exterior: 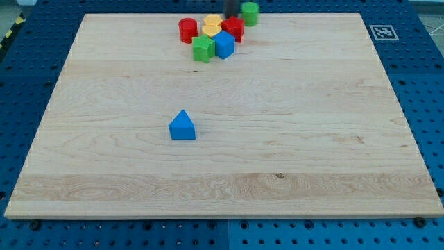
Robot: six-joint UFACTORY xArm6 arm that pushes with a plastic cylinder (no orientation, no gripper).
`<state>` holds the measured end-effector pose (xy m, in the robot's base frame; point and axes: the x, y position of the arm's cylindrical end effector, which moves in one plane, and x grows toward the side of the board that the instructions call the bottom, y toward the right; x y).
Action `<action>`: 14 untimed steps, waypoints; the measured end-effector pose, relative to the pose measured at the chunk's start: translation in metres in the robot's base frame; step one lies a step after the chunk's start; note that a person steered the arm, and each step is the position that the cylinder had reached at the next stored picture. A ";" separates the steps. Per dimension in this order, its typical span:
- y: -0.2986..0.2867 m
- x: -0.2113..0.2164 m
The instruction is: Slide green circle towards center
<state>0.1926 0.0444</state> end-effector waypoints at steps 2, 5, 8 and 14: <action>0.111 0.054; 0.092 0.099; 0.287 0.088; 0.156 0.060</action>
<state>0.2522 0.1999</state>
